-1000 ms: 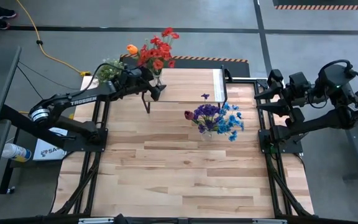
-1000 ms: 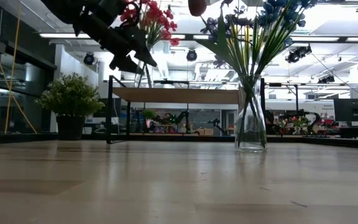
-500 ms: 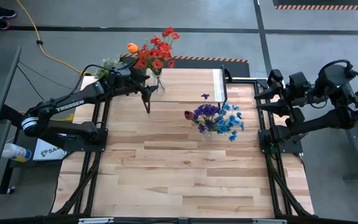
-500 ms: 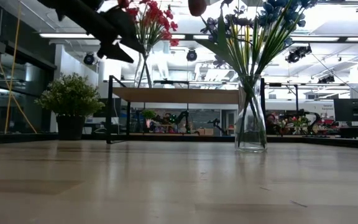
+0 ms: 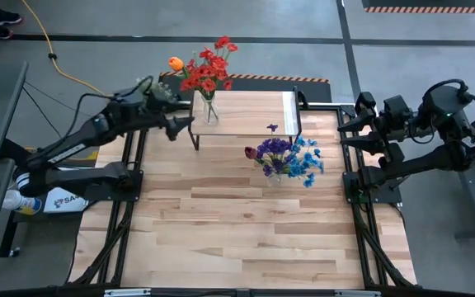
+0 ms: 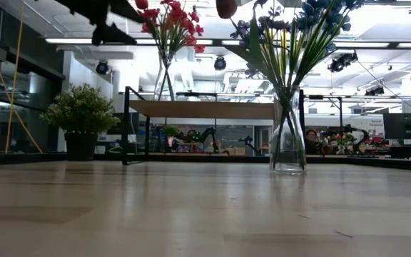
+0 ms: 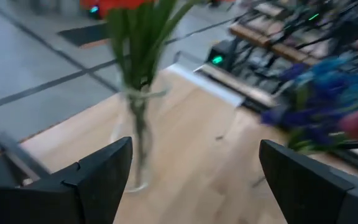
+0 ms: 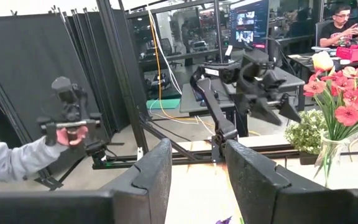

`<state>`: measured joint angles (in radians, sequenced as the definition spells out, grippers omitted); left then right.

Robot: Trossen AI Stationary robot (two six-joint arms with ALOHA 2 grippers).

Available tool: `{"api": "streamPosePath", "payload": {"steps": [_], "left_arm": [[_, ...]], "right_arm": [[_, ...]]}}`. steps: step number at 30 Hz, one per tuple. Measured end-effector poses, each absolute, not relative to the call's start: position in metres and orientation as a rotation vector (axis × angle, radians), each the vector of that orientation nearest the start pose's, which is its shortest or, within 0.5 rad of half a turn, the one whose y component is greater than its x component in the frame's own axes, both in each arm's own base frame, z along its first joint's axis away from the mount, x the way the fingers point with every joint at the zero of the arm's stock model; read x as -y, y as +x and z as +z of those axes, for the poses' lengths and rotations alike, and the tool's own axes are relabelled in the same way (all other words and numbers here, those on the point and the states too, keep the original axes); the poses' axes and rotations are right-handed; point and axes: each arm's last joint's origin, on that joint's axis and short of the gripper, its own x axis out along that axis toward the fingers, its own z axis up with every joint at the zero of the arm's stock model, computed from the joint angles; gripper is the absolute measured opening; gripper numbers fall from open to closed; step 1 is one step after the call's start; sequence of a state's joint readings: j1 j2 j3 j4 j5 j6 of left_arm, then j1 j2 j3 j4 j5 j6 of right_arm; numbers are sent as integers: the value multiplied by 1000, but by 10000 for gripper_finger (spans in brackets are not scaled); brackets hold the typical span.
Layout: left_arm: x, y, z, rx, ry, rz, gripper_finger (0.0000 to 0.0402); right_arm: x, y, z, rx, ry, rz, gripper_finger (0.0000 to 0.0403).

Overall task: Pick and place flowers into a vace then onto a shelf
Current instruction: Put the transparent vase with flowers on the shelf

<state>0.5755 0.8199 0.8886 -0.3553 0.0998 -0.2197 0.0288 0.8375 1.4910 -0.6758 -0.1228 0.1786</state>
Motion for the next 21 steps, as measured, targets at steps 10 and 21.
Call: {"api": "streamPosePath", "payload": {"steps": [10,21], "left_arm": [[-60,112,369,-73,-350,210,381],[-27,98,393,115,-279,-103,381]], "right_arm": [[-6,97,494,-34,179,151,142],[-7,81,497,0,171,201,142]]}}
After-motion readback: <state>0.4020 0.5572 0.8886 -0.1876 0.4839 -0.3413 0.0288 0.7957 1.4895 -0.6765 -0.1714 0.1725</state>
